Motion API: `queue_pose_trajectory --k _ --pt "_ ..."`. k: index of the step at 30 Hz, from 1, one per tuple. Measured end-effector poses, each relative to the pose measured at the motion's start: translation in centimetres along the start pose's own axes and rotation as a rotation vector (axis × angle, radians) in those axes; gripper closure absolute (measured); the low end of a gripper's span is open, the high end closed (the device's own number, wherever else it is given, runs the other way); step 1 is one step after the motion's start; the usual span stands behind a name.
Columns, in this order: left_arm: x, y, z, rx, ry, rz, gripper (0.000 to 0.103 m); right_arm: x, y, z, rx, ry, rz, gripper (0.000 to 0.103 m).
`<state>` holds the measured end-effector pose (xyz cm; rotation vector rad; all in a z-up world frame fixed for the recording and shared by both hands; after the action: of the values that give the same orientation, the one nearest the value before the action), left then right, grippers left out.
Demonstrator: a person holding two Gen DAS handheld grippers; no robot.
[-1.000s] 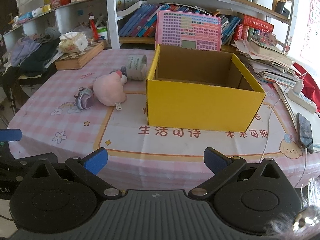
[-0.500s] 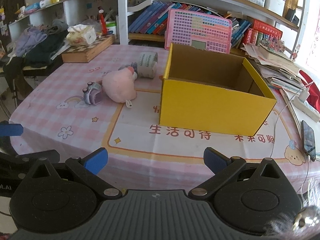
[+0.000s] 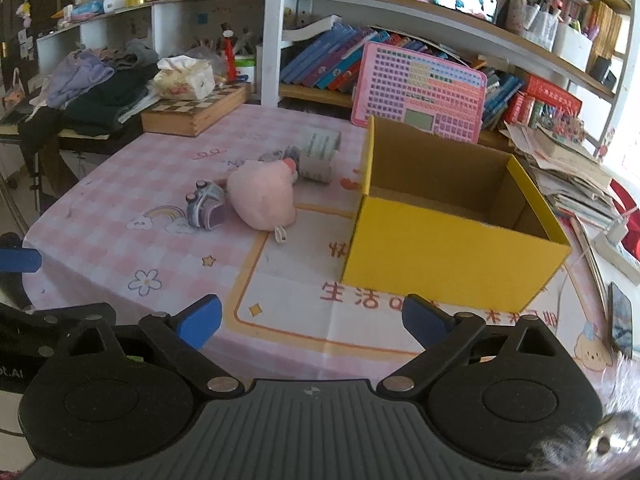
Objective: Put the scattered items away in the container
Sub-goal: 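Grasp the grey-purple toy car with the left tool while the right tool grasps the pink plush pig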
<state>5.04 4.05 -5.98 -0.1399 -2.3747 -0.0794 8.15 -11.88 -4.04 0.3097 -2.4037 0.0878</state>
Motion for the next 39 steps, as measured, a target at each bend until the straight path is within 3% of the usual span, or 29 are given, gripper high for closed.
queue_pose_trajectory --k 6,14,24,32,39 --pt "-1.0 0.6 -0.6 0.002 0.002 -0.013 0.000 -1.3 1.1 -1.5 0.043 -0.030 -0.037 0.010" --pt "-3.6 2.3 -2.5 0.002 0.008 -0.034 0.000 -3.9 3.3 -4.5 0.127 -0.051 -0.116 0.031" --pt "-7.7 3.8 -5.3 -0.028 0.020 -0.060 0.000 -8.4 3.7 -8.6 0.112 -0.045 -0.114 0.028" --pt "-11.0 4.7 -6.1 -0.035 0.056 -0.077 0.000 -12.3 5.1 -10.0 0.173 0.017 -0.159 0.023" --pt "-15.0 5.1 -6.9 -0.037 0.093 -0.084 0.004 -16.1 5.3 -10.9 0.193 0.083 -0.146 0.022"
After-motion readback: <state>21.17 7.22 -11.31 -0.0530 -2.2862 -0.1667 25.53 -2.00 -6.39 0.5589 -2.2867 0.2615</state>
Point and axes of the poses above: each gripper's, at about its wrist camera, not at the fingertips, and x roughly against the way its jaws point, y to its left, z to its underside, the point moved 7 cm from there along -x, roughly the way its jaws point, and after that the axes turned 8 degrees about -x, right-handed, at the moved point
